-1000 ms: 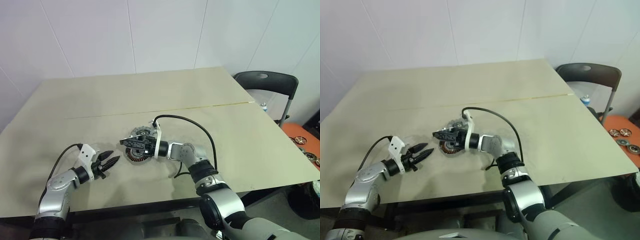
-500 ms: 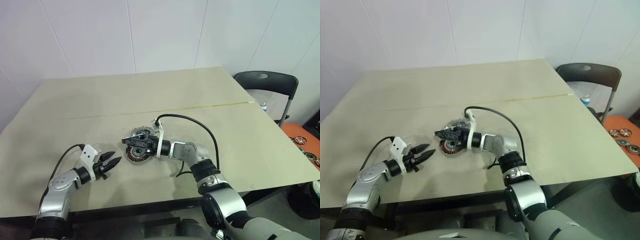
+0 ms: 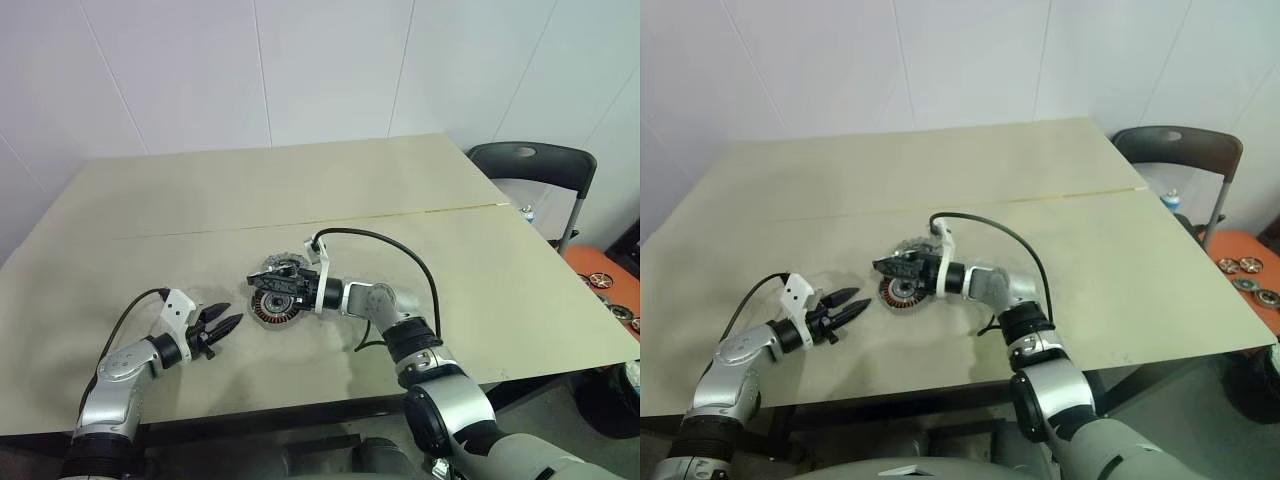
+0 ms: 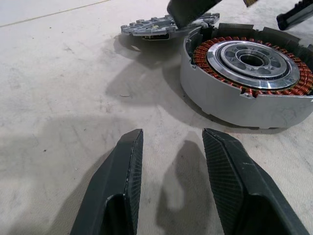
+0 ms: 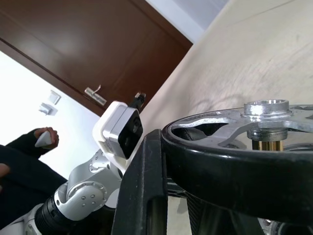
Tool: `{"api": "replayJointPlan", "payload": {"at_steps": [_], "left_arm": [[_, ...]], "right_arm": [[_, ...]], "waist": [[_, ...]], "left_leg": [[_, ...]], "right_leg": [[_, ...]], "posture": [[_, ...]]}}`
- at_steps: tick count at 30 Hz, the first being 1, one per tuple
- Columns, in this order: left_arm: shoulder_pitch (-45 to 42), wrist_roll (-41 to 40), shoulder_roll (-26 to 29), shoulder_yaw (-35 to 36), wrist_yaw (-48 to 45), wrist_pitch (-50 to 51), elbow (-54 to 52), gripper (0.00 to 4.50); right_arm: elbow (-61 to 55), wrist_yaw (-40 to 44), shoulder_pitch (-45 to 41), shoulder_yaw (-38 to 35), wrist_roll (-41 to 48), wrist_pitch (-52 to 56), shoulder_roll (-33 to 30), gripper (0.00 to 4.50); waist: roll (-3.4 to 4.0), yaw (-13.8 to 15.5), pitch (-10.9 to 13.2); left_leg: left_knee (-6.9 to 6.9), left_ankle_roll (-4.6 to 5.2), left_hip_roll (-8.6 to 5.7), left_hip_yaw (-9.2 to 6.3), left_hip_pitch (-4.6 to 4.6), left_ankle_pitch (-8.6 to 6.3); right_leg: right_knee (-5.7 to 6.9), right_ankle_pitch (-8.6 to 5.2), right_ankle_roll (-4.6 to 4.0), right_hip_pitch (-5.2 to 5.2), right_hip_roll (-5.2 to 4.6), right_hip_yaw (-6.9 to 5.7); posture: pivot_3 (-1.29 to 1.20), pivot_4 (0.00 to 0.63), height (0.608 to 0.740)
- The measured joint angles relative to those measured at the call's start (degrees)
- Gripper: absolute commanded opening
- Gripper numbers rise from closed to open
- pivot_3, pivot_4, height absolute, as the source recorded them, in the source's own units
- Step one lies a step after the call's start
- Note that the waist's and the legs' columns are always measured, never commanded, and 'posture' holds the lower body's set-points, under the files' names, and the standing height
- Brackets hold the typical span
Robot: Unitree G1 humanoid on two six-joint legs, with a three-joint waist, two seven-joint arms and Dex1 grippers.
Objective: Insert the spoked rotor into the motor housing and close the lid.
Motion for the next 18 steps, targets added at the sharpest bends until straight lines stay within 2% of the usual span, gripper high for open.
{"api": "replayJointPlan", "payload": {"at_steps": [6,12,18], "left_arm": [[0.0,0.0,0.0,0.0,0.1,0.0,0.0,2.05],[-0.1,0.0,0.0,0.0,0.1,-0.1,0.1,2.05],[-0.2,0.0,0.0,0.0,0.0,-0.1,0.2,2.05]], "right_arm": [[-1.0,0.4,1.2,1.6,0.0,2.7,-0.1,2.11],[-6.7,4.5,2.8,4.4,0.9,11.0,-4.2,2.11],[-10.0,5.9,5.0,5.8,1.2,14.6,-7.8,2.11]], "waist": [[0.00,0.1,0.0],[0.00,0.1,0.0],[-0.01,0.2,0.0]], "left_leg": [[0.00,0.00,0.00,0.00,0.00,0.00],[0.02,0.00,0.00,0.00,0.00,0.00],[0.04,0.01,-0.01,0.00,0.00,0.00]], "right_leg": [[0.00,0.00,0.00,0.01,0.00,0.00],[0.00,0.00,0.00,0.02,-0.01,0.00],[0.00,0.00,0.00,0.04,-0.01,0.00]], "posture": [[0.00,0.000,0.740],[0.00,0.000,0.740],[0.00,0.000,0.740]]}}
